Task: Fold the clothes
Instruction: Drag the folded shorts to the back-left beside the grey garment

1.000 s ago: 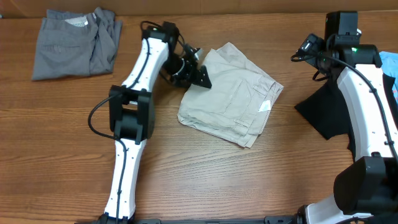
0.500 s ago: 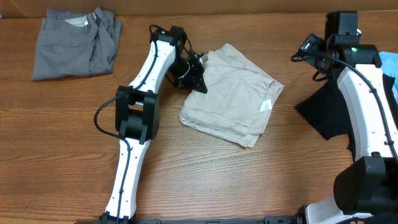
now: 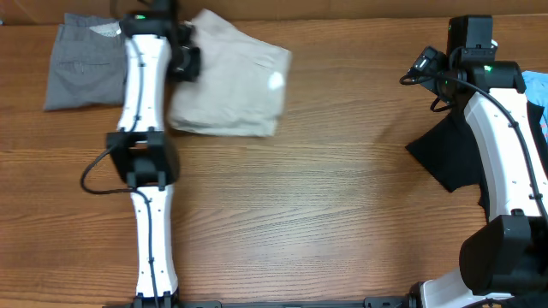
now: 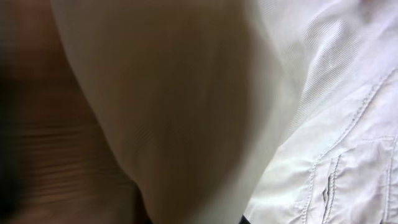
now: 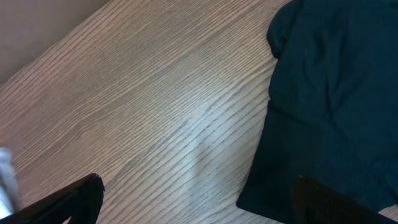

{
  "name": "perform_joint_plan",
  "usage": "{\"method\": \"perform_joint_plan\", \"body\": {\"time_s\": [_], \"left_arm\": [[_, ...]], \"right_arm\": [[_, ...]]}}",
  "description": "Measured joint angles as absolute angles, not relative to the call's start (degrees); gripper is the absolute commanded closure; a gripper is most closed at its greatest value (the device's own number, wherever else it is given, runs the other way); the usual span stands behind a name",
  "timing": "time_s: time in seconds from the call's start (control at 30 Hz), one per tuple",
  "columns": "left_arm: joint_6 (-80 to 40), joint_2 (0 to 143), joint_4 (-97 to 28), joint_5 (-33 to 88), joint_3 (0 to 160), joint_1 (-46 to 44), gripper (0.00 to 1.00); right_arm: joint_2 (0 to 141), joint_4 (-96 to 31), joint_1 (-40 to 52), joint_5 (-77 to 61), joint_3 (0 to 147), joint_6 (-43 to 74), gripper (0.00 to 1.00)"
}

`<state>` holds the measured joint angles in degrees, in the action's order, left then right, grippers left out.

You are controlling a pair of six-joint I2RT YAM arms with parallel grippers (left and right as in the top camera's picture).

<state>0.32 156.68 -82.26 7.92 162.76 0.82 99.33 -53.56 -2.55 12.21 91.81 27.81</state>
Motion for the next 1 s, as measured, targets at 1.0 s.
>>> {"method": "perform_joint_plan", "body": {"time_s": [1.0], "left_arm": [[2.7,154.0,-80.0,-2.5,177.9,7.6,0.96]], "right_arm": [[99.3,-53.6,-2.5,12.2,91.8,27.8,0.0]]}}
